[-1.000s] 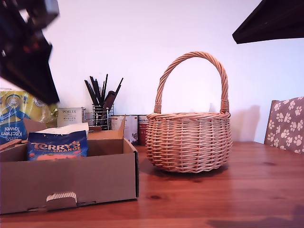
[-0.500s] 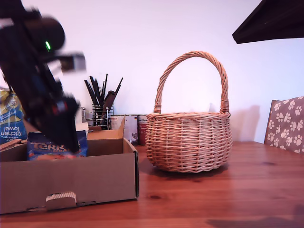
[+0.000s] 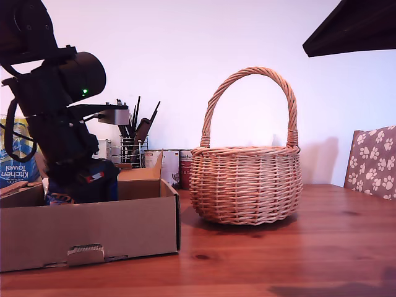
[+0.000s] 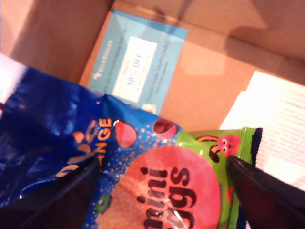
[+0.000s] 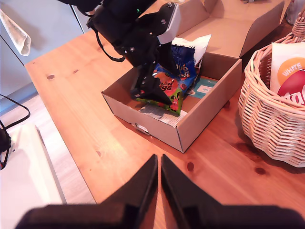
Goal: Move the bags of Easter eggs from the cardboard box on the left into the woven basket on the right side.
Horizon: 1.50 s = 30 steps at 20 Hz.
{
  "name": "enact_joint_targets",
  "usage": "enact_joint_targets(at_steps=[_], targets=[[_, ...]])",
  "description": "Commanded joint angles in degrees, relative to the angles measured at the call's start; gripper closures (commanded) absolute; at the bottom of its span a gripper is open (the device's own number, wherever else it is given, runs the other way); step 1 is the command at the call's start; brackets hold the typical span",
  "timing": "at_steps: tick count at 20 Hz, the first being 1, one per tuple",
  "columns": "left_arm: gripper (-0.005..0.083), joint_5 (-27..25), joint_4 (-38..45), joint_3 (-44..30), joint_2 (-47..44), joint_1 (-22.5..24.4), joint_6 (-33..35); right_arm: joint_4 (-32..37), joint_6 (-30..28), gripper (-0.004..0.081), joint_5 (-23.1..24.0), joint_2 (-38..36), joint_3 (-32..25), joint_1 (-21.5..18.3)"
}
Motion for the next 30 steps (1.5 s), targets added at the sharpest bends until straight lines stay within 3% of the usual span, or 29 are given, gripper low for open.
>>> enact_joint_targets(at_steps=[1, 4, 6, 9, 11, 21, 28, 30], targets=[[-0.0011, 0.02, -3.26, -3.21, 6.25, 0.20, -1.49, 0.48, 0.02, 0.0783, -0.39, 0.00, 0.55, 0.17], [0.0017, 0.07, -5.70, -3.21, 7.08, -0.63, -1.49, 0.57, 0.02, 0.0783, -0.39, 0.00, 0.55, 0.17], [0.0172, 0.04, -6.88, -3.19, 7.06, -0.94, -1.49, 0.59, 0.02, 0.0783, -0.39, 0.00, 0.55, 0.17], [0.0505, 0.11, -8.07, -3.19, 7.06, -0.94, -1.44, 0.57, 0.02, 0.0783, -0.39, 0.00, 0.55, 0.17], [0.0576, 0.07, -8.20, -3.17, 7.06, -0.94, -1.44, 0.57, 0.00, 0.0783, -0.39, 0.00, 0.55, 0.17], [0.0577, 2.21, -17.46, 4.63, 2.23, -1.11, -2.58, 0.35, 0.00, 0.0783, -0.35, 0.00, 0.55, 0.17], [0.0577, 5.40, -16.20, 7.78, -10.38, -1.11, -4.02, 0.35, 0.00, 0.0783, -0.35, 0.00, 0.55, 0.17], [0.0576, 10.49, -12.59, 7.87, -13.51, -1.22, -6.69, 0.37, 0.00, 0.0783, -0.35, 0.00, 0.55, 0.17]])
